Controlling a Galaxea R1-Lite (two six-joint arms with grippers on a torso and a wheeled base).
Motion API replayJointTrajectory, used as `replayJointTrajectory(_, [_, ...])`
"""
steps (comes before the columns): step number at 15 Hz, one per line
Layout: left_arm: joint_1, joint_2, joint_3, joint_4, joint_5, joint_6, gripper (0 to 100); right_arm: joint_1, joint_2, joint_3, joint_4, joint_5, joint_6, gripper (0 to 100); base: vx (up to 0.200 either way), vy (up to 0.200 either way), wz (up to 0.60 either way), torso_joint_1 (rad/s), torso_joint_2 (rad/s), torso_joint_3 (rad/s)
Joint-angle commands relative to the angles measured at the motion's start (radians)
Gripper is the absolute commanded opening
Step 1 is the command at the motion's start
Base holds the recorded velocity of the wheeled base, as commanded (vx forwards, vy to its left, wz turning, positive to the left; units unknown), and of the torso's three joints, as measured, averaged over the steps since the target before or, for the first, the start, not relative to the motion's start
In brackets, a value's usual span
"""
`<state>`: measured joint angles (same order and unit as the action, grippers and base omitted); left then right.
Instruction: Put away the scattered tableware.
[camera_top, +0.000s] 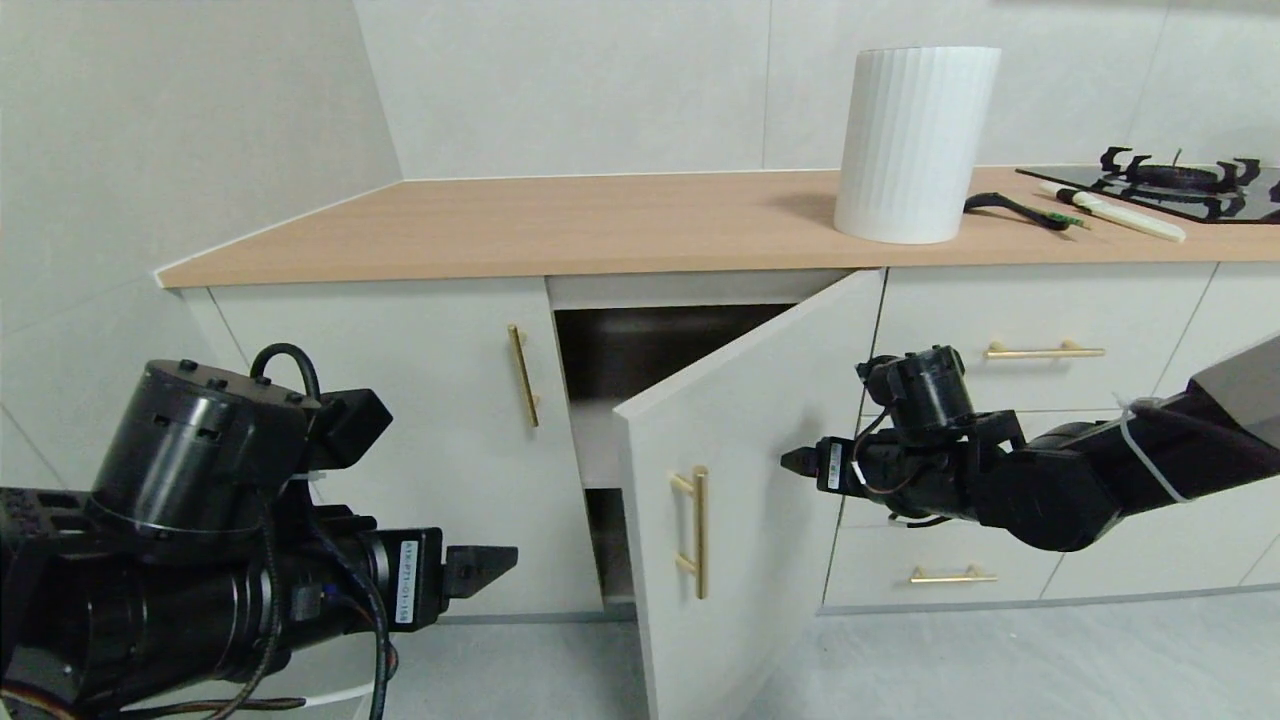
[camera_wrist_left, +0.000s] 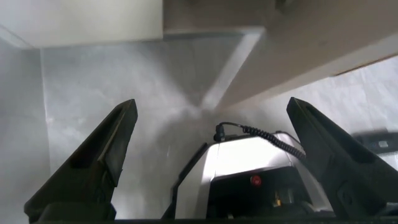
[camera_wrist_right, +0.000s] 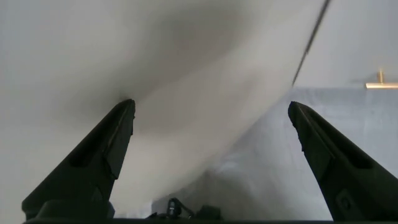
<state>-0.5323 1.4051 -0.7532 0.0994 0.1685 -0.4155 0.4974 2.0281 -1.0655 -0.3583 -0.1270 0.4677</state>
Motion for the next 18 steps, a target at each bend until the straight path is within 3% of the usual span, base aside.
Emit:
replayJointTrajectory(1, [0.0,0.002,-0.002,0.002,0.0,0.0,100,0.001,0.009,-0.001,-0.001,0.0,0.008,100,0.0,0.0,0.0,0.0,0.0,0.0])
replayJointTrajectory(10, [0.0,-0.002,0.0,0.0,0.0,0.003,100,0.009,0.078,-0.027,-0.176,-0.051,0.111,100,0.0,0.0,0.0,0.0,0.0,0.0])
replayJointTrajectory(14, [0.0,-0.003,0.0,0.0,0.0,0.003,100,0.009,0.153,-0.059,-0.311,-0.135,0.121,100,0.0,0.0,0.0,0.0,0.0,0.0])
replayJointTrajectory(18, [0.0,-0.006,0.0,0.0,0.0,0.017,100,0.003,0.216,-0.137,-0.338,-0.244,0.134,100,0.0,0.0,0.0,0.0,0.0,0.0])
